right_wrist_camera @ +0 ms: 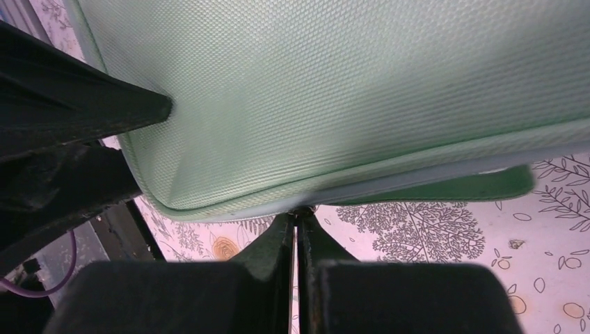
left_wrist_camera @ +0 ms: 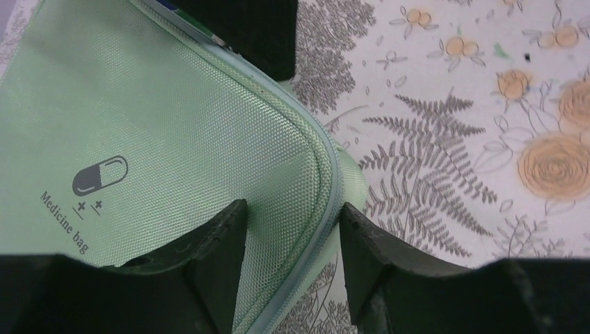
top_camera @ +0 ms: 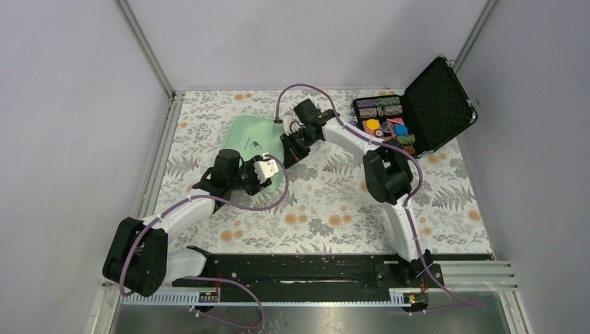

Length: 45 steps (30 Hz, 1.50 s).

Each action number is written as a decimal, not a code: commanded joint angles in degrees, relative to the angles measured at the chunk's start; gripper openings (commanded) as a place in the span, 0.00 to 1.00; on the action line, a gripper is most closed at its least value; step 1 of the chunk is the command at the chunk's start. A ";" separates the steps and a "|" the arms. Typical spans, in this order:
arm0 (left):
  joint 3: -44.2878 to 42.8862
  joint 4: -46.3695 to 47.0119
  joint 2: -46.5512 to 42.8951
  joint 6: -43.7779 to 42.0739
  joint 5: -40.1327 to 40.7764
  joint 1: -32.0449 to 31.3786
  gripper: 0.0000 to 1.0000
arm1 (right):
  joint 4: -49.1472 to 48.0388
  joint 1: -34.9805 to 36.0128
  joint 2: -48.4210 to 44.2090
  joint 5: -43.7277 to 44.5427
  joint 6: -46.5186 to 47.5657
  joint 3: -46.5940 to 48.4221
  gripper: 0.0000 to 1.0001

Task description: Organize the medicine kit

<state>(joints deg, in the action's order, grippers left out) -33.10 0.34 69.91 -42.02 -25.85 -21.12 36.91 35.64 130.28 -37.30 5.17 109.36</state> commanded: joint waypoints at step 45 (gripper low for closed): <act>-54.80 2.41 48.03 58.01 -17.66 23.78 0.73 | 8.22 -0.97 0.15 5.00 11.27 7.58 0.00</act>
<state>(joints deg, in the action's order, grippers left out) -87.39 -3.09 119.55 14.00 -31.68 2.96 44.38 35.20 130.08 -33.39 15.33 113.10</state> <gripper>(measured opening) 0.801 0.022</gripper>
